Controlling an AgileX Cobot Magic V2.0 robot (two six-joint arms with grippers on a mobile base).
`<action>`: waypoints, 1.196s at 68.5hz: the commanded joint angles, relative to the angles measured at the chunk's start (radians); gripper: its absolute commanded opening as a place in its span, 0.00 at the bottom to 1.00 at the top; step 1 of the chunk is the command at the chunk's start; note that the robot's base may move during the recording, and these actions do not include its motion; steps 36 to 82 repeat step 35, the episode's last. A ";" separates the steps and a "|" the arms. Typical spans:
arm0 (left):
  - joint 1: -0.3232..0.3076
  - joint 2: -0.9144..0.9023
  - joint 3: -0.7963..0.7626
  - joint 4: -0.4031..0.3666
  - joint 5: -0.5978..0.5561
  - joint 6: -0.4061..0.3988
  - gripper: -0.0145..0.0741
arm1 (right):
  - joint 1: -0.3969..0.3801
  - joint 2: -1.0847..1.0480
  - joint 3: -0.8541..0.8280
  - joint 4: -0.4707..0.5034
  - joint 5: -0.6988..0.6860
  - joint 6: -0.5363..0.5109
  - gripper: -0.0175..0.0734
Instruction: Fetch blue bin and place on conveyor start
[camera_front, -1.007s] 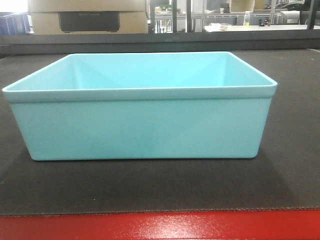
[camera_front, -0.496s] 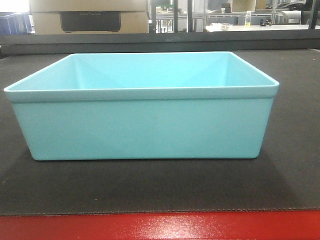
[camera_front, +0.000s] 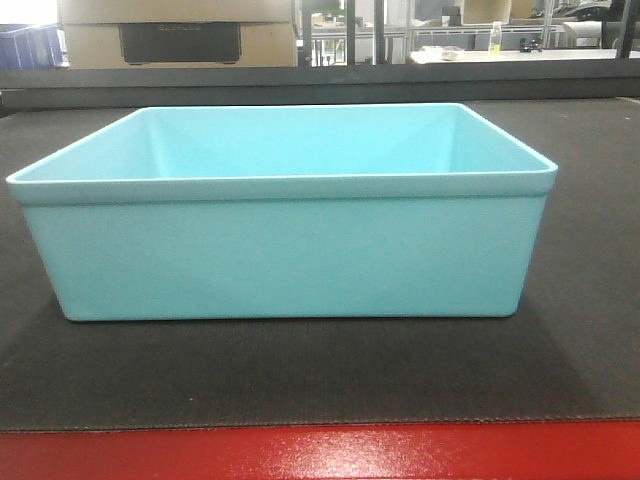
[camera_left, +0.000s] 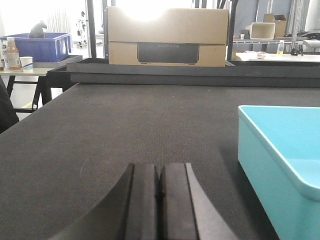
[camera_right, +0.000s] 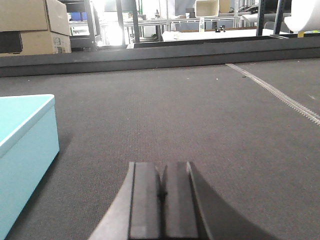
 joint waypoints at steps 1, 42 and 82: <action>0.001 -0.005 -0.001 -0.004 -0.017 0.003 0.04 | -0.002 -0.008 0.002 0.000 -0.027 -0.009 0.01; 0.001 -0.005 -0.001 -0.004 -0.017 0.003 0.04 | -0.002 -0.008 0.002 0.000 -0.027 -0.009 0.01; 0.001 -0.005 -0.001 -0.004 -0.017 0.003 0.04 | -0.002 -0.008 0.002 0.000 -0.027 -0.009 0.01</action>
